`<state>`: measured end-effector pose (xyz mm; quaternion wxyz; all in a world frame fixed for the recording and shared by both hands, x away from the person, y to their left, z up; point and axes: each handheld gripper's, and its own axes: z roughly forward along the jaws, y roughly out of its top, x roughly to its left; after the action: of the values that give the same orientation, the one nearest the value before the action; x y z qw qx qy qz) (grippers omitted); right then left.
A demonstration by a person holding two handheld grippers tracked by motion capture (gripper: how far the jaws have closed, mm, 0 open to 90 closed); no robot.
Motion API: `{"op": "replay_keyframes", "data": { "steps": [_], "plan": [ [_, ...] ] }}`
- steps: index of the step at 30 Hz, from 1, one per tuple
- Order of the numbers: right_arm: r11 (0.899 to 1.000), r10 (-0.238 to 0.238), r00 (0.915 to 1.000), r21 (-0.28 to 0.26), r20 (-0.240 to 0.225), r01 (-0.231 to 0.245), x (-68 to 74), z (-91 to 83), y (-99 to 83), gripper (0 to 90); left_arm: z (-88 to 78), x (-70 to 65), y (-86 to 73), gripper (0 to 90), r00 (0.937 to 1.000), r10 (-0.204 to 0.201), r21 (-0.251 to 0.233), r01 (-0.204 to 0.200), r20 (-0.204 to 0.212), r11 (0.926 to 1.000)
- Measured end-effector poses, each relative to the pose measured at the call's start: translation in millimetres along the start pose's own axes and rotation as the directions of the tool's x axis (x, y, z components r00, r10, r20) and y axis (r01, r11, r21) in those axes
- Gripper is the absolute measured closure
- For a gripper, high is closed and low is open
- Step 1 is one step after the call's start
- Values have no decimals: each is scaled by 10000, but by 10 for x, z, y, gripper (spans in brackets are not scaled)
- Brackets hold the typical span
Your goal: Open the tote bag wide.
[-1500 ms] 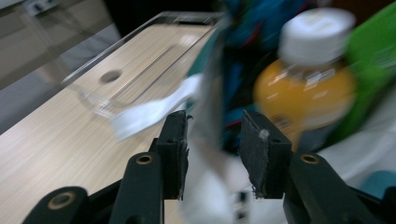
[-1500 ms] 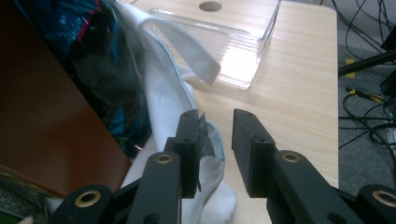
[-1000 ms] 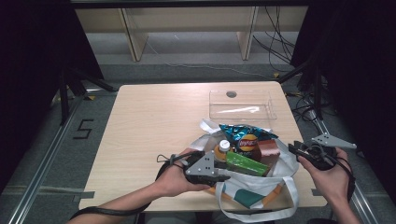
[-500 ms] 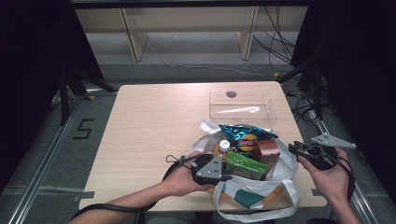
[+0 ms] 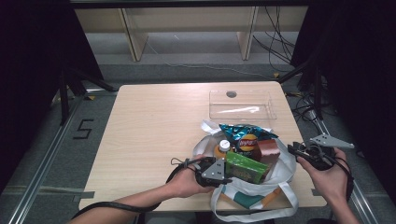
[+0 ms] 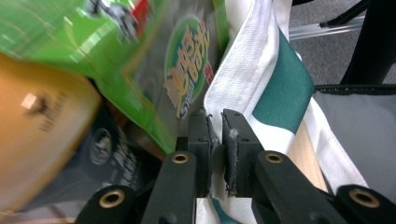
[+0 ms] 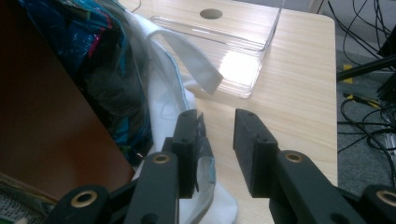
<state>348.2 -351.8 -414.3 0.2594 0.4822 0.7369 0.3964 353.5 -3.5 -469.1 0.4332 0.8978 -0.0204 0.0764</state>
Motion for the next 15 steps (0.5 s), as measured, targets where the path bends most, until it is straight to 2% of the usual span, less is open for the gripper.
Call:
{"op": "replay_keyframes", "data": {
  "steps": [2, 3, 5, 7, 8, 9, 10, 11, 12, 13, 15],
  "plan": [
    [9999, 132, 9999, 34, -12, -132, 10, -22, 12, 702, 0, -2, -2, 815, 10000, -12, -19, 12, -7, 10000],
    [9999, 72, 10000, -104, 4, -72, 4, -27, 16, 697, -15, 2, 6, 811, 9999, -4, -181, 2, -107, 9998],
    [9990, 414, 9991, -170, -42, -414, 26, -50, 32, 688, -51, 0, 19, 796, 9999, -161, -254, 160, -53, 9995],
    [9975, 675, 9977, -224, -83, -677, 42, -84, 54, 673, -115, 8, 38, 737, 9997, -230, -358, 228, -65, 9991],
    [9977, 527, 9986, -422, -103, -531, 28, -102, 72, 663, -135, 7, 42, 700, 9995, -296, -472, 290, -131, 9985],
    [9966, 631, 9979, -517, -147, -638, 32, -115, 86, 655, -169, 5, 48, 664, 9989, -397, -590, 382, -235, 9975],
    [9965, 433, 9989, -700, -205, -447, 9, -122, 103, 652, -208, 0, 53, 630, 9976, -627, -717, 605, -294, 9956],
    [9936, 798, 9966, -780, -194, -811, 38, -145, 121, 645, -256, 0, 59, 605, 9968, -729, -835, 701, -316, 9940],
    [9947, 519, 9986, -887, -111, -526, 17, -159, 140, 636, -307, -1, 65, 588, 9963, -765, -916, 726, -400, 9931],
    [9925, 714, 9972, -981, -232, -733, 29, -172, 157, 629, -363, 3, 74, 566, 9959, -768, -1012, 716, -480, 9923],
    [9905, 379, 9988, -1311, -300, -415, 4, -184, 194, 620, -512, 15, 79, 528, 9917, -1036, -1344, 928, -759, 9866]
  ]
}}
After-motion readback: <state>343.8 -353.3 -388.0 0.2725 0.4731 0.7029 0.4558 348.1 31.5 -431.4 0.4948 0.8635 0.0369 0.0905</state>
